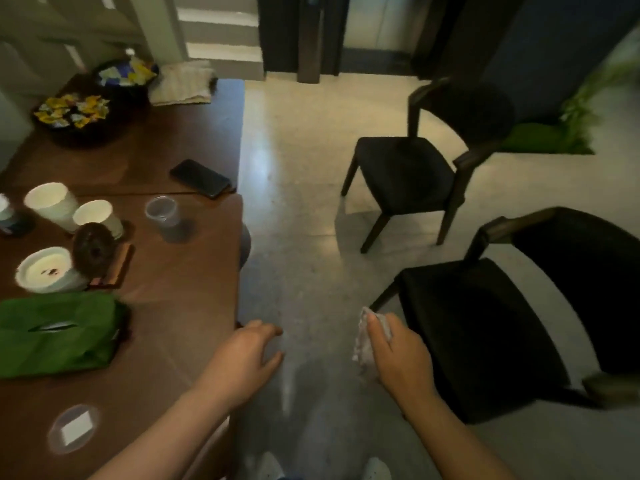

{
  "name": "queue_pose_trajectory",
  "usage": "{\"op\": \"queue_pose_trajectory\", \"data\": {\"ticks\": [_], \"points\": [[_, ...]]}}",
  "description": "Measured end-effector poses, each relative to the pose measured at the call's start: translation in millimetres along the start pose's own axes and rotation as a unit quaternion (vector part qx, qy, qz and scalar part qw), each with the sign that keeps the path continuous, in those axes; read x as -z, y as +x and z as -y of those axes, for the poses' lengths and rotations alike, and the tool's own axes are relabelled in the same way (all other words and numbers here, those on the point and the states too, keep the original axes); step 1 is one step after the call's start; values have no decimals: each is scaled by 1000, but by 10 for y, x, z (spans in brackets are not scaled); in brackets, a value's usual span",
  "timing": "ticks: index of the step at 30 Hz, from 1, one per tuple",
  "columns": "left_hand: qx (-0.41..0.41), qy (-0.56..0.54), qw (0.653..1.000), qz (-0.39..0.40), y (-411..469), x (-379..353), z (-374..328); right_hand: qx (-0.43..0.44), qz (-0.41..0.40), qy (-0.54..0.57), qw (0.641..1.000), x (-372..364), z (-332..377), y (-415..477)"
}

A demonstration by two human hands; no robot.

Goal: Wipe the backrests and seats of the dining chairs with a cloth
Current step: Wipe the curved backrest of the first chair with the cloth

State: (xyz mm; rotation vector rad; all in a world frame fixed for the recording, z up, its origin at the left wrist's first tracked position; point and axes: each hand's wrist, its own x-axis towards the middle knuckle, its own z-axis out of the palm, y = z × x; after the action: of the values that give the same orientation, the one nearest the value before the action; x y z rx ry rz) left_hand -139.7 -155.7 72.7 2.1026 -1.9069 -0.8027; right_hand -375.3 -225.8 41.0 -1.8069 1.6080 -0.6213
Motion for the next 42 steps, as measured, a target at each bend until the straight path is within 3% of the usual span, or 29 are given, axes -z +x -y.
{"op": "queue_pose_trajectory", "data": {"ticks": [9, 20, 29, 32, 37, 42], "points": [[-80, 31, 996, 26, 552, -628, -1419, -40, -84, -21, 995, 1292, -1036, -68], [-147, 25, 983, 107, 992, -1643, -3110, -195, -166, -17, 967, 2727, -2493, -499], [-164, 48, 968, 184, 1374, -2119, -3494, -238, -118, -15, 964, 2968, -3079, -643], [-174, 52, 963, 200, 1593, -2233, -3568, -256, -135, 6, 957, 3009, -3214, -559], [-188, 68, 951, 237, 1970, -2424, -3624, -262, -129, -24, 956, 3047, -3519, -321], [-193, 70, 947, 246, 2224, -2604, -3705, -286, -172, -73, 940, 3191, -3916, 58]]}}
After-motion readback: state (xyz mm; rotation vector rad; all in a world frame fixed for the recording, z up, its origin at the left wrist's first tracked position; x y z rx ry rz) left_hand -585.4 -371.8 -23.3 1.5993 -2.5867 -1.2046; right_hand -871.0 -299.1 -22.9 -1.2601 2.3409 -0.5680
